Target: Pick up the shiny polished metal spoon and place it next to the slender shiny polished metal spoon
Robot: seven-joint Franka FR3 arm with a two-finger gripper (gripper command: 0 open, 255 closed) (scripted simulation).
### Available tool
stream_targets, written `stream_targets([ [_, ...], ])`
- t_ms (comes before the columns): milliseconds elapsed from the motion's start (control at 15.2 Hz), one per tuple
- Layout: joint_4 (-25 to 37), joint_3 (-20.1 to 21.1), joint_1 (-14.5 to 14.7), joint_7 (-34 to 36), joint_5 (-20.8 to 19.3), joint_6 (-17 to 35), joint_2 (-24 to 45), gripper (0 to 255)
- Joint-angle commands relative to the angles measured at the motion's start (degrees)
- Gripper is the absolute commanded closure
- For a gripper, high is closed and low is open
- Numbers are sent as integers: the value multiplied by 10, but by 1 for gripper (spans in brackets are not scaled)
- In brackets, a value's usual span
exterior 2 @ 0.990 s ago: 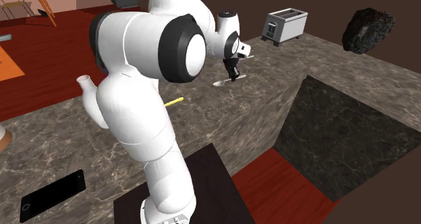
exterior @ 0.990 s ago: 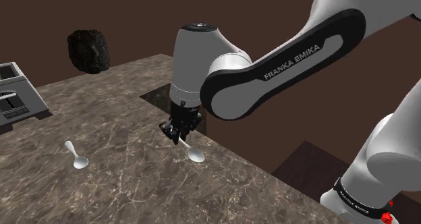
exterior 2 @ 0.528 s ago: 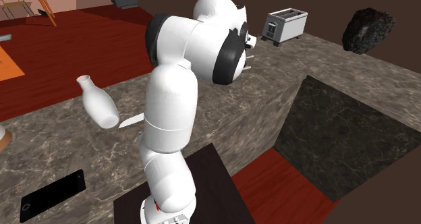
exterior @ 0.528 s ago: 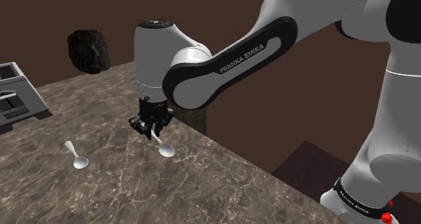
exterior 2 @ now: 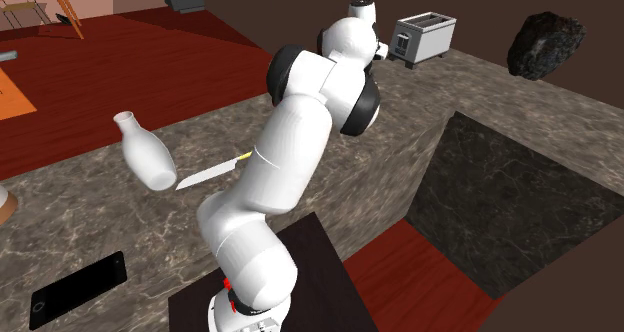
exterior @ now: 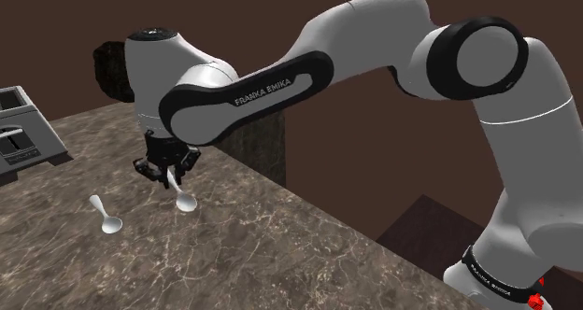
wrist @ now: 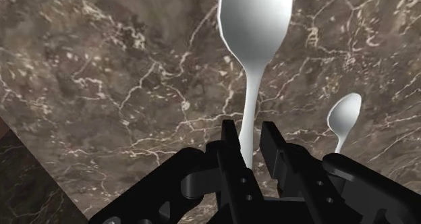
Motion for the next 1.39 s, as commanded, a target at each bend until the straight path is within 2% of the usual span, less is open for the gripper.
stream_targets([
  [0, 104, -12, 34, -11, -12, -44, 59, 255],
  [924, 42, -29, 30, 13, -35, 44, 88, 255],
  [1320, 42, -29, 30, 13, -35, 44, 88, 255],
])
